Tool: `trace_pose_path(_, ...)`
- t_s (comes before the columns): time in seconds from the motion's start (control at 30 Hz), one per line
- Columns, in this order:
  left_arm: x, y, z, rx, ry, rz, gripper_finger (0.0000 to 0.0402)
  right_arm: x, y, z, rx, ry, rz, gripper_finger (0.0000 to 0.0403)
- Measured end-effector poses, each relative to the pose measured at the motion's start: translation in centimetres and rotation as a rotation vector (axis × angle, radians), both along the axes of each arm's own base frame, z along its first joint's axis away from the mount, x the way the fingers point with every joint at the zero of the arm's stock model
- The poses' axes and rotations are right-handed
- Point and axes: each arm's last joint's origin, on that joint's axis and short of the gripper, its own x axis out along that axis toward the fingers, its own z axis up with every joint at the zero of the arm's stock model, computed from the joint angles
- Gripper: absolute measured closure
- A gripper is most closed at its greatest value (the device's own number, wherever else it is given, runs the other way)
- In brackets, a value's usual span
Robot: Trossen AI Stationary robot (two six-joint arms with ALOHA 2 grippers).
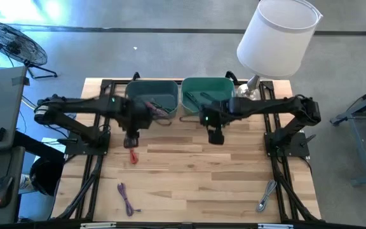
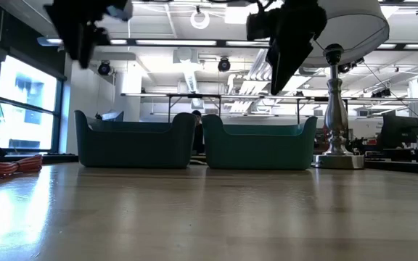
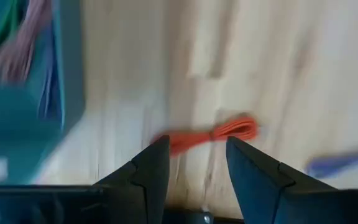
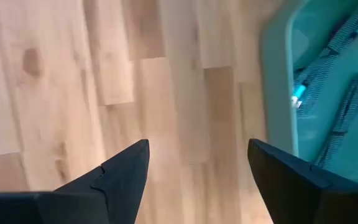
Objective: Pick & Place USB Port
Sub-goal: Put the orange usb cable into the blue bin
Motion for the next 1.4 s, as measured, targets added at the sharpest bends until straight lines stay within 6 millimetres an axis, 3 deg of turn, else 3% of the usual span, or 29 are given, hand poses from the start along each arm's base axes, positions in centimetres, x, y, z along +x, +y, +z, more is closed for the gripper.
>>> trace_pose_path(0.27,-2.1,-4.2,-5.7,0.157,0.159,0.306,0.025,-1.4,4.7,-0.3,-0.121,0.116,-0.066,0.0137)
trace_pose_path(0.53,-3.2,-5.2,-9.3,0.215,0.114,0.631,0.025,-2.5,8.8,-0.3,-0.161,0.128,-0.027,0.0137)
trace_pose_path(0.73,-2.8,-5.2,-11.0,0.169,0.026,0.768,0.025,-3.2,11.2,-0.3,-0.172,0.107,0.01,0.0137)
trace_pose_path(0.93,-3.0,-5.4,-11.8,0.087,0.05,0.876,0.025,-4.1,13.8,-0.3,-0.172,0.095,0.083,0.0137)
trace_pose_path(1.17,-2.1,-5.7,-12.1,-0.002,-0.015,0.89,0.025,-5.4,16.5,-0.3,-0.192,0.076,0.17,0.0137)
trace_pose_path(1.4,-1.8,-5.9,-13.4,0.038,0.079,0.889,0.025,-6.5,18.4,-0.2,-0.219,0.059,0.234,0.0137)
